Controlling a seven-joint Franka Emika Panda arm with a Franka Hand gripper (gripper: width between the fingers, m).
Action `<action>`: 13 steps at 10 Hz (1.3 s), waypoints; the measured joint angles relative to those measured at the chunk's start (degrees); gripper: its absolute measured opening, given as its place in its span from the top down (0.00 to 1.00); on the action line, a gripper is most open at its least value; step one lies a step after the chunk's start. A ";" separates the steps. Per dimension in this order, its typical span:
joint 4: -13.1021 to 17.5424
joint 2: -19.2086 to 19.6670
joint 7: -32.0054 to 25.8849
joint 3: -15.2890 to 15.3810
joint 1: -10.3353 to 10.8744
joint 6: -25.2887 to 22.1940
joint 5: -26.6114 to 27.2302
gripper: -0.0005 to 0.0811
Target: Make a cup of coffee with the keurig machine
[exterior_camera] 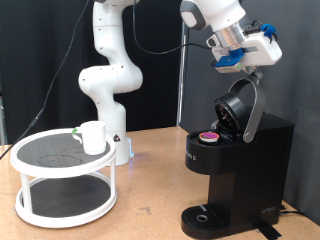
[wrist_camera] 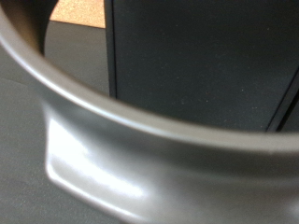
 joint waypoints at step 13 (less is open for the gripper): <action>-0.85 -2.38 -2.55 -3.14 -1.87 -6.16 -1.47 0.99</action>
